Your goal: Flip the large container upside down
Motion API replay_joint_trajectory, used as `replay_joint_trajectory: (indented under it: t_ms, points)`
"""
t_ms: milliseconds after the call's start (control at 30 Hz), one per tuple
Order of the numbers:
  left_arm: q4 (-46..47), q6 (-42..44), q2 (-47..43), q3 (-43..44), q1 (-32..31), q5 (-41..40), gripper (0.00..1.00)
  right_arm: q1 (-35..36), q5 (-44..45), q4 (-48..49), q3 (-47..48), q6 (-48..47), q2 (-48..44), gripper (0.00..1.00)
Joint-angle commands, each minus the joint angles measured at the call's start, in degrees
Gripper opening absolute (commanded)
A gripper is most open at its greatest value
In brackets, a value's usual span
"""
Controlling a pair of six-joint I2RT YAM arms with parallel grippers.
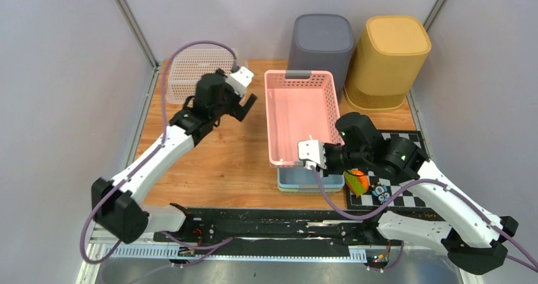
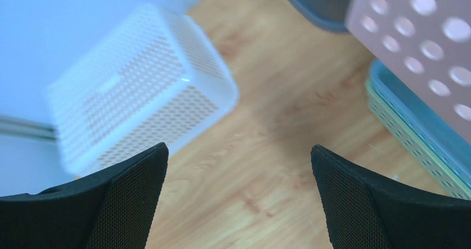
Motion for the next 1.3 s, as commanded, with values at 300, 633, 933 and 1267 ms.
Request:
replay_joint_trajectory:
  t_ms: [300, 633, 933, 1267]
  points:
    - [-2.68, 5.48, -19.60, 6.12, 13.88, 9.33, 1.00, -0.78, -23.29, -2.60, 20.88, 9.50, 14.59, 0.02]
    - [-15.70, 10.96, -22.12, 12.38, 14.03, 25.04, 1.00, -0.80, -36.14, -1.75, 33.91, 20.50, 32.34, 0.02]
    - [-25.14, 12.80, -21.71, 19.09, 14.03, 38.95, 1.00, -0.79, -42.46, -0.12, 39.06, 28.57, 41.99, 0.02]
    - [-37.08, 20.91, -22.66, 19.83, 14.03, 47.17, 1.00, -1.04, -48.28, 1.46, 43.47, 35.42, 49.16, 0.02]
